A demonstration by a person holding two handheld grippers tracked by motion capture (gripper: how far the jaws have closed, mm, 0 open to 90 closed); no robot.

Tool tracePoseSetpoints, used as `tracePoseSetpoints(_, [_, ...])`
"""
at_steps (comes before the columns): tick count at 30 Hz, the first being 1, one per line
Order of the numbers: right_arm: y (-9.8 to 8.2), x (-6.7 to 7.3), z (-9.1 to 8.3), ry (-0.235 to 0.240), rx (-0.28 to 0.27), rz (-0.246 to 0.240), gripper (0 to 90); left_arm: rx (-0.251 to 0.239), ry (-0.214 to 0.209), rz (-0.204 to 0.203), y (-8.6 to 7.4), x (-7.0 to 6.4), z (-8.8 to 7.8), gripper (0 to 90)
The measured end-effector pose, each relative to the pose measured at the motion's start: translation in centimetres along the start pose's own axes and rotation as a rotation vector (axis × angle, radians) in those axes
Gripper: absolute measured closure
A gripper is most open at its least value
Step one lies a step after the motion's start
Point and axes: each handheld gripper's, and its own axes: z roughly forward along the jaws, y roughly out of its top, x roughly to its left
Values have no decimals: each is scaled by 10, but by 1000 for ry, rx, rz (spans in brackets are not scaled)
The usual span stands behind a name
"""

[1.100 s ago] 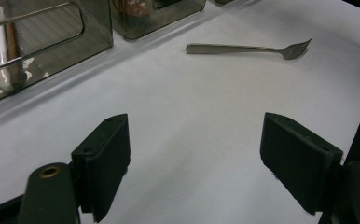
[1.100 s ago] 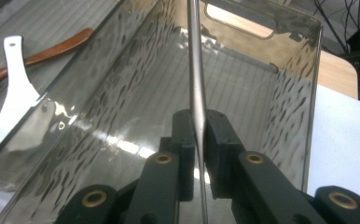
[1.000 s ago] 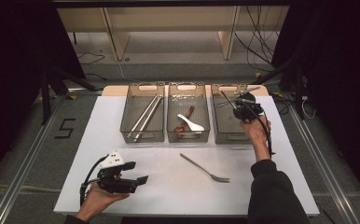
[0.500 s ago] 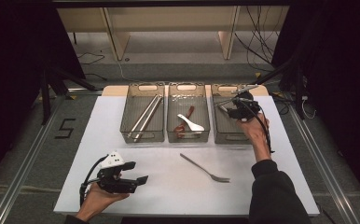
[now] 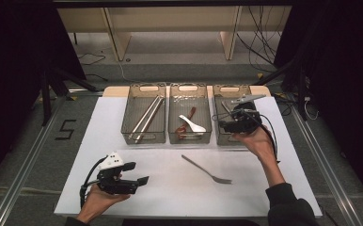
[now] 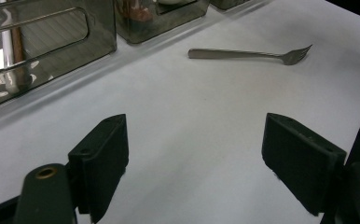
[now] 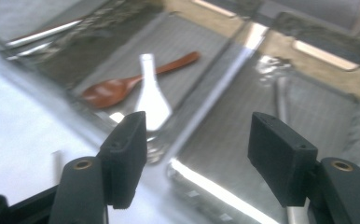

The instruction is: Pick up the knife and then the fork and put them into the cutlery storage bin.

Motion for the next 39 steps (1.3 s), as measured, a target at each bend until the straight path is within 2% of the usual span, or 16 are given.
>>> tracePoseSetpoints(5, [-8, 22, -4, 72, 18, -29, 368, -18, 11, -7, 0, -1, -1, 219])
tracePoseSetpoints(14, [-28, 52, 7, 136, 92, -76, 366, -33, 15, -16, 0, 1, -3, 209])
tracePoseSetpoints(26, [-50, 72, 25, 190, 215, -125, 367, -42, 23, -21, -1, 2, -3, 204])
tracePoseSetpoints(30, [-56, 75, 29, 203, 249, -114, 369, -45, 22, -23, -1, 2, -4, 203])
tracePoseSetpoints(39, [-66, 81, 37, 205, 310, -126, 406, -46, 24, -22, -1, 2, -4, 203])
